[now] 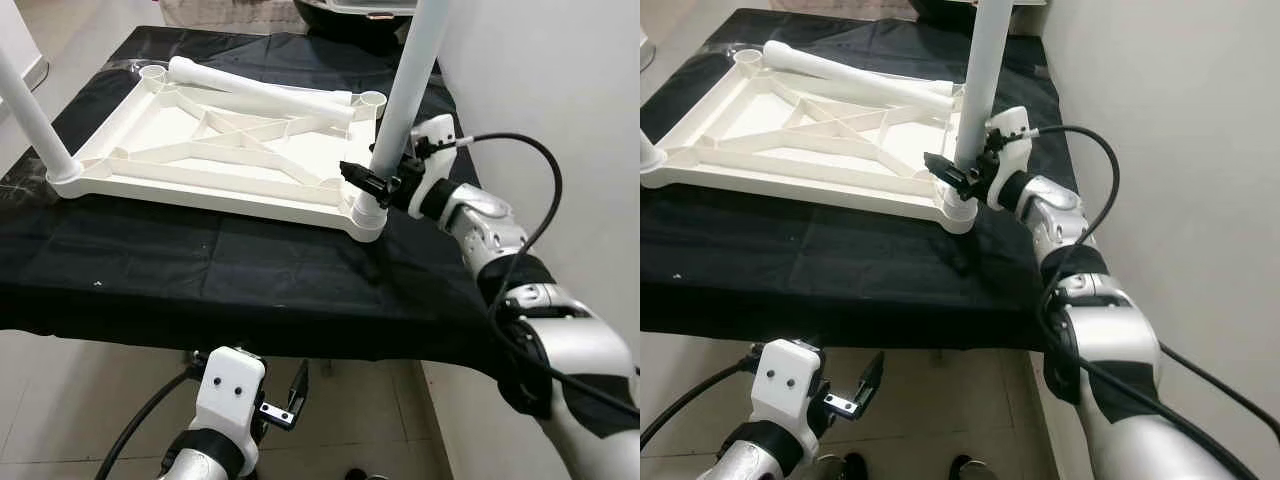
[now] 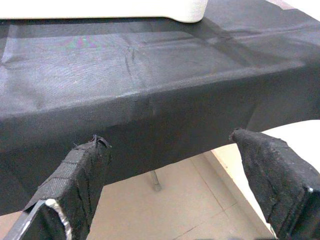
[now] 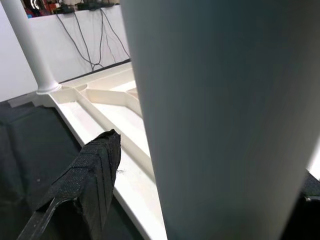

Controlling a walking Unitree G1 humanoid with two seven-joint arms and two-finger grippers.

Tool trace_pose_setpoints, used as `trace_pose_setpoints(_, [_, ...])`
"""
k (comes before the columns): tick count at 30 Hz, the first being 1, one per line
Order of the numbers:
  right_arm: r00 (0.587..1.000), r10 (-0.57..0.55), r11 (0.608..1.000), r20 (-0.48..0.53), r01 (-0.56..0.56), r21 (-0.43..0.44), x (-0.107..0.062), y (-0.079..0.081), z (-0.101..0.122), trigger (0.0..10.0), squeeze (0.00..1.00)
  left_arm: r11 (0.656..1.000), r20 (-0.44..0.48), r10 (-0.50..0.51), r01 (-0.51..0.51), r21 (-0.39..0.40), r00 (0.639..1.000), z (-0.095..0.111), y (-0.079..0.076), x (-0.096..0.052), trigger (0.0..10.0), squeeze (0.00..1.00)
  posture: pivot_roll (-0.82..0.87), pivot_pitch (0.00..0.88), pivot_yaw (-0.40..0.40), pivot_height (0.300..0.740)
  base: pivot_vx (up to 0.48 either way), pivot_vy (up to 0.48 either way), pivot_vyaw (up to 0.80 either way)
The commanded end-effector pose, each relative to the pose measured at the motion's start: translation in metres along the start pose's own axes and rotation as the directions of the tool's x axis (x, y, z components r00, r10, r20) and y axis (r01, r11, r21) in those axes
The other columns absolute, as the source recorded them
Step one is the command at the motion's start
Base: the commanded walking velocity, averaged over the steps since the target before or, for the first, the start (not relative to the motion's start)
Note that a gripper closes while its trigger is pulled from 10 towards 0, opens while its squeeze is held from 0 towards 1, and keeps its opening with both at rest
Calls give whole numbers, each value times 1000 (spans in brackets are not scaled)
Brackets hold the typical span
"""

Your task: Building children table

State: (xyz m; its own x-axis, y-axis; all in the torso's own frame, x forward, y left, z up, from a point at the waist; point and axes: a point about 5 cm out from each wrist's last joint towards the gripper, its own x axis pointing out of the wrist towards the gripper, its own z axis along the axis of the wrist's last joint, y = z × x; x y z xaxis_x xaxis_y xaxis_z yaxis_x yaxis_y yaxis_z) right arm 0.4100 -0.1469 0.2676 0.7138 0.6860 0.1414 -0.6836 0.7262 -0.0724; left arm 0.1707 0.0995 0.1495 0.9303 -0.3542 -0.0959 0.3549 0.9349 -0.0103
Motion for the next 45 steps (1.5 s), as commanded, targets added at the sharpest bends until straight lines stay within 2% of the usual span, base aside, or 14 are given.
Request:
trace_pose_setpoints(1, [999,30,999,-12,-31,-9,6,6,0,10000,0,1000,-16,-1,1,3,1000,-3,-1,-2,10000,0,140,177,-84,740,0,0,0])
trace_pose_setpoints(8, [998,56,998,-14,-56,-11,8,8,2,10000,0,1000,-17,0,0,3,1000,-3,-1,-2,10000,0,140,177,-84,740,0,0,0])
trace_pose_setpoints(9, [998,68,998,-13,-68,-9,8,9,2,0,0,1000,-16,0,0,4,1000,-3,-1,-2,10000,0,142,179,-86,740,0,0,0])
trace_pose_setpoints(23, [998,64,998,-24,-64,4,10,14,-8,0,0,1000,-16,-2,2,12,1000,-3,0,-2,10000,0,142,177,-84,740,0,0,0])
trace_pose_setpoints(27, [988,-154,988,-19,155,5,6,6,-21,0,0,1000,-15,2,-2,14,1000,-5,1,1,10000,0,138,168,-80,740,0,0,0])
trace_pose_setpoints(29, [988,-154,988,-19,155,5,6,6,-21,0,0,1000,-15,2,-2,14,1000,-5,1,1,10000,0,138,168,-80,740,0,0,0])
trace_pose_setpoints(31, [903,-427,904,-43,426,-18,-3,-5,-37,0,0,1000,-14,1,-1,17,1000,-6,2,3,10000,0,130,158,-75,740,0,0,0])
trace_pose_setpoints(33, [903,-427,904,-43,426,-18,-3,-5,-37,0,0,1000,-14,1,-1,17,1000,-6,2,3,10000,0,130,158,-75,740,0,0,0])
trace_pose_setpoints(34, [840,-540,842,-51,539,-32,-9,-9,-43,0,0,1000,-13,0,0,18,1000,-6,2,4,10000,0,130,158,-75,740,0,0,0])
trace_pose_setpoints(35, [840,-540,842,-51,539,-32,-9,-9,-43,0,0,1000,-13,0,0,18,1000,-6,2,4,10000,0,130,158,-75,740,0,0,0])
trace_pose_setpoints(37, [542,-836,544,-91,839,-1,-18,-1,-64,0,0,1000,-5,-5,5,27,1000,-8,3,10,10000,0,113,133,-76,740,0,0,0])
trace_pose_setpoints(38, [542,-836,544,-91,839,-1,-18,-1,-64,0,0,1000,-5,-5,5,27,1000,-8,3,10,10000,0,113,133,-76,740,0,0,0])
trace_pose_setpoints(40, [355,-928,354,-114,935,35,-15,17,-69,0,0,999,1,0,0,33,1000,-8,5,14,10000,0,120,129,-80,740,0,0,0])
trace_pose_setpoints(45, [319,-940,314,-121,948,55,-6,29,-68,0,0,999,2,6,-6,34,1000,-9,6,15,10000,0,123,128,-82,740,0,0,0])
